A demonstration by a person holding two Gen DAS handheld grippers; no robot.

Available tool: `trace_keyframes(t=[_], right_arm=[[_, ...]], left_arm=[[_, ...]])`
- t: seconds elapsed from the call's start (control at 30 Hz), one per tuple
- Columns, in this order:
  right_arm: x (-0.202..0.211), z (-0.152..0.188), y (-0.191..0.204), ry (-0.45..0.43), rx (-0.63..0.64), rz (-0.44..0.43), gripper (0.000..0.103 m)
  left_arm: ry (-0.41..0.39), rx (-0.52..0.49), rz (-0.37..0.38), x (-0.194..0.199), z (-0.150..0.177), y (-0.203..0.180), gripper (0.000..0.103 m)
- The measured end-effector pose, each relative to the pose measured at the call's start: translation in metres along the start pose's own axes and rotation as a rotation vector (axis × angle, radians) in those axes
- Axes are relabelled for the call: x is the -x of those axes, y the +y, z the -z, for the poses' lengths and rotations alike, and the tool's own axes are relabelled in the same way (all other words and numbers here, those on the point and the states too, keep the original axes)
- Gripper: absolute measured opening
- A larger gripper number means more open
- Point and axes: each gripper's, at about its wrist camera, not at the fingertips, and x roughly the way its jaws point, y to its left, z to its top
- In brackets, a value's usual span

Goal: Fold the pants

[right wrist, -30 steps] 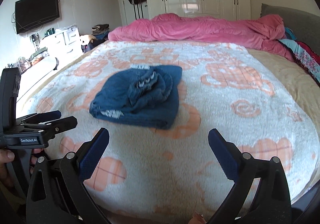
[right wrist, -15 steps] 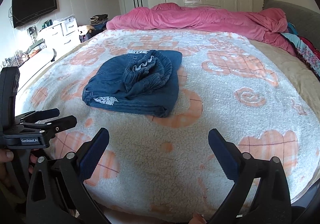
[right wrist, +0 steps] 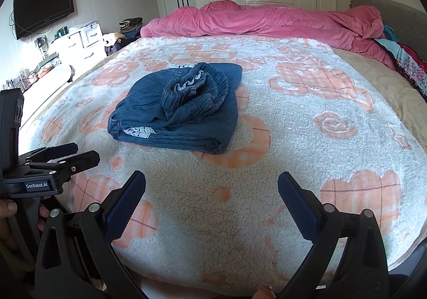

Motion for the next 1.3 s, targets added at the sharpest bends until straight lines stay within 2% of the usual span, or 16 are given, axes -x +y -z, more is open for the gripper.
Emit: trace_keyframes(t=[0.53, 1.3], right_arm=[[-0.0027, -0.0003, -0.0008, 0.007, 0.001, 0.001, 0.099], [-0.0026, 0.0020, -0.0028, 0.012, -0.013, 0.011, 0.099]], left_arm=[[-0.002, 0.006, -0.026, 0.0019, -0.0019, 0.0021, 0.094], [-0.006, 0.007, -0.022, 0.0055, -0.0039, -0.0003, 0.094]])
